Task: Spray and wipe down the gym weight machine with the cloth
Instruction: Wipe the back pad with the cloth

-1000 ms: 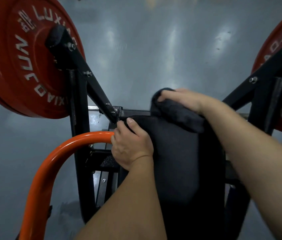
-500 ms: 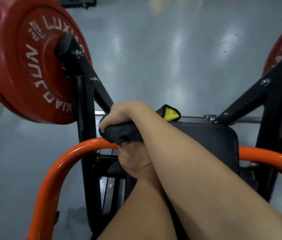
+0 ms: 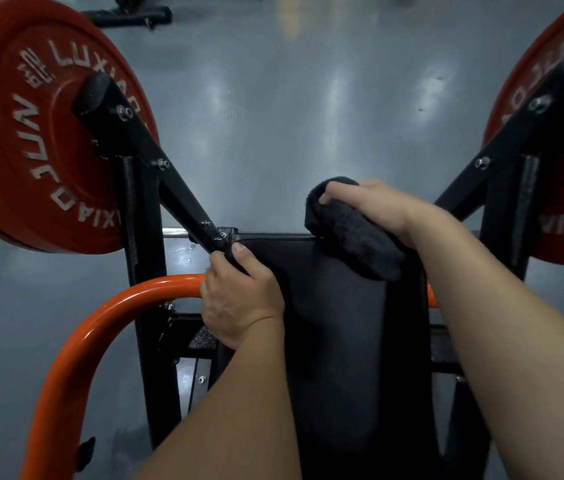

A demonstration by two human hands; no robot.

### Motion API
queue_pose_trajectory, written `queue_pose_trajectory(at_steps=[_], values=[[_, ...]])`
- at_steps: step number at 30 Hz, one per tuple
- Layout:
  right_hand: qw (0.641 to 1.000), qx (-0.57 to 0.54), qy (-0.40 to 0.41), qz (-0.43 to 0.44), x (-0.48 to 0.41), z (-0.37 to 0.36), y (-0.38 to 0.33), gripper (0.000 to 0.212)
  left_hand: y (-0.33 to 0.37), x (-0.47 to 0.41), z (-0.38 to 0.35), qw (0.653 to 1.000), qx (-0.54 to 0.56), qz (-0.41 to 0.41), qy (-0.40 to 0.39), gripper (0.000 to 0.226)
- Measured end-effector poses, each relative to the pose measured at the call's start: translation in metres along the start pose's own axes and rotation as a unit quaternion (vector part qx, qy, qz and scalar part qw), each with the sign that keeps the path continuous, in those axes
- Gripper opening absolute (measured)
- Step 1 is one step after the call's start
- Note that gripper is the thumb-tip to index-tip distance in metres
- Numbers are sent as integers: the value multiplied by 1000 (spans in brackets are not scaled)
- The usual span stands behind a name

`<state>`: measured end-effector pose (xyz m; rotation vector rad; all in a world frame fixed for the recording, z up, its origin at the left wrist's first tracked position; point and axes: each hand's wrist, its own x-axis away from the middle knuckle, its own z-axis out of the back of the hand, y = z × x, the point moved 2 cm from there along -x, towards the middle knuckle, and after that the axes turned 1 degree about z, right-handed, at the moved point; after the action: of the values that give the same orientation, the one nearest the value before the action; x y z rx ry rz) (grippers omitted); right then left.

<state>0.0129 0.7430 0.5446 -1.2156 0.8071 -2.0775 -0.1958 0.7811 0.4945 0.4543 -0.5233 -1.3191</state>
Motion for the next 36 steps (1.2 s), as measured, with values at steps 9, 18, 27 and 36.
queue_pose_trajectory(at_steps=[9, 18, 27, 36], values=[[963, 258, -20, 75, -45, -90, -62, 44, 0, -3, -4, 1000, 12, -17, -19, 65], [983, 126, -116, 70, -63, -115, -70, 38, -4, -4, -4, 1000, 3, -10, -11, 60], [988, 149, -16, 38, -12, -13, -20, 38, -4, -3, -4, 1000, 4, -11, -6, 48], [981, 196, 2, -6, -15, -17, -18, 35, -4, 0, -7, 1000, 6, -13, 2, 49]])
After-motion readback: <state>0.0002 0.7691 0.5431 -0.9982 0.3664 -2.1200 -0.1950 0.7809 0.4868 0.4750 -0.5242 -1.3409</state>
